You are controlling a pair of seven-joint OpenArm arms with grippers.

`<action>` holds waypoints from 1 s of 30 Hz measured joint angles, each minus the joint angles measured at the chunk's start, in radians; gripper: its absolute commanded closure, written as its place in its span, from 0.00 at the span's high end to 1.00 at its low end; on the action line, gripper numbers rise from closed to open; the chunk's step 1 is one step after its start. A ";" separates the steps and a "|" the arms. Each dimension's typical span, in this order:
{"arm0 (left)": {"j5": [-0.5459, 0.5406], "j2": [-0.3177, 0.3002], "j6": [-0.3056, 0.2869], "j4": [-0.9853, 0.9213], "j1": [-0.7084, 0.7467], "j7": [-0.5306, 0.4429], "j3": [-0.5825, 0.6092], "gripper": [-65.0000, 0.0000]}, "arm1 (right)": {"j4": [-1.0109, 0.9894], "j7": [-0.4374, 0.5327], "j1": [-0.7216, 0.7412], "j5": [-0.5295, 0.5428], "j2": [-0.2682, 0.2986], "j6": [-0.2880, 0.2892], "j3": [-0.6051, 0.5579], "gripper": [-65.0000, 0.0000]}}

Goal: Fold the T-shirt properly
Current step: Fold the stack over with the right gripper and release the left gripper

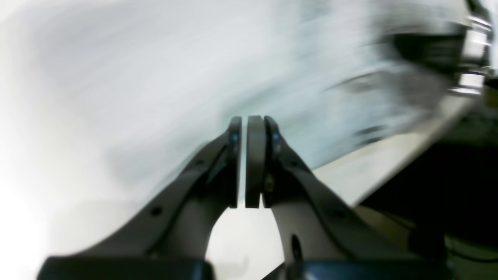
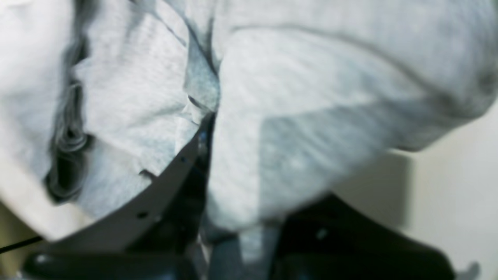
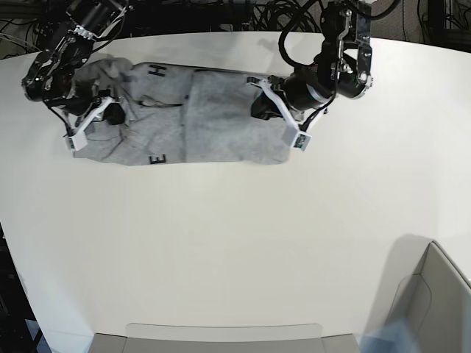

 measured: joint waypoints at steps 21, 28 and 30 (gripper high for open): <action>-0.003 -0.128 -0.012 -0.002 0.016 0.188 -0.365 0.04 | 0.531 -0.043 -0.049 -0.062 -0.131 -0.545 -0.307 0.00; -0.002 -0.126 -0.012 -0.002 0.019 0.187 -0.368 0.04 | 0.533 -0.032 -0.041 -0.055 -0.133 -0.799 -0.555 0.00; -0.003 -0.127 -0.012 -0.002 0.018 0.186 -0.368 0.04 | 0.529 -0.034 -0.050 -0.056 -0.129 -0.880 -0.650 0.00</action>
